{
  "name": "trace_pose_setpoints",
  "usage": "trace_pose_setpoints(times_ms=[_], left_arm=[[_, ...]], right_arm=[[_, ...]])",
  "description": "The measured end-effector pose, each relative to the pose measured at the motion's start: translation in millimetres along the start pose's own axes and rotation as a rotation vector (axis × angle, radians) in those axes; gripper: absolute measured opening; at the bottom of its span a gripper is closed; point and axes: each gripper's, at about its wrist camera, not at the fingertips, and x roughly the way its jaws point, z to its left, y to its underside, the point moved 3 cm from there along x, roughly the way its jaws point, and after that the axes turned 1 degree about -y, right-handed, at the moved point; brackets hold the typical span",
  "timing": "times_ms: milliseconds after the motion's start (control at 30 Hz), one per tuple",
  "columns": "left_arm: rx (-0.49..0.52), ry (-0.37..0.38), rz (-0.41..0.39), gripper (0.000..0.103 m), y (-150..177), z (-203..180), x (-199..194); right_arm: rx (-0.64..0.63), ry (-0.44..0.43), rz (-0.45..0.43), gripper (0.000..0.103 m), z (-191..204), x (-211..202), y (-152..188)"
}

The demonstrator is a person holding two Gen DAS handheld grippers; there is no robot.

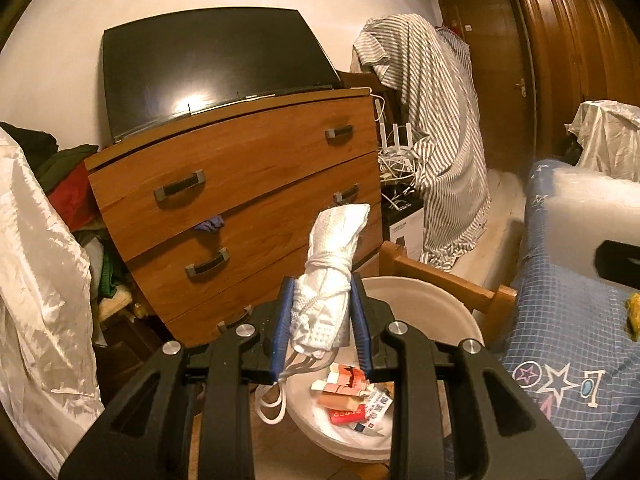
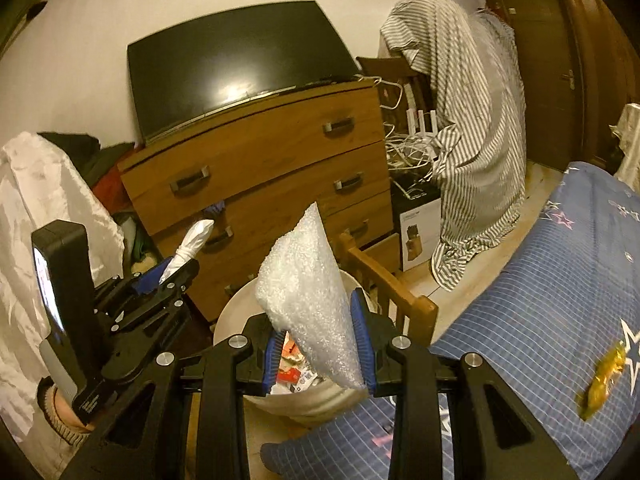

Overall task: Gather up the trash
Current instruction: 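Carry the tissue and bubble wrap over the white bucket and open both grippers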

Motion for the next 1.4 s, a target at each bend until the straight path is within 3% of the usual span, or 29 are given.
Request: trace_pose_setpoints(times_ms=[600,1400], left_arm=[[-0.021,-0.01,0.055,0.026,21,14,41],[-0.022,0.005,0.079,0.026,30,17,57]], right_arm=[[-0.034,-0.007,0.094,0.033,24,75,4],[-0.055,-0.005,0.125,0.033,31,98,7]])
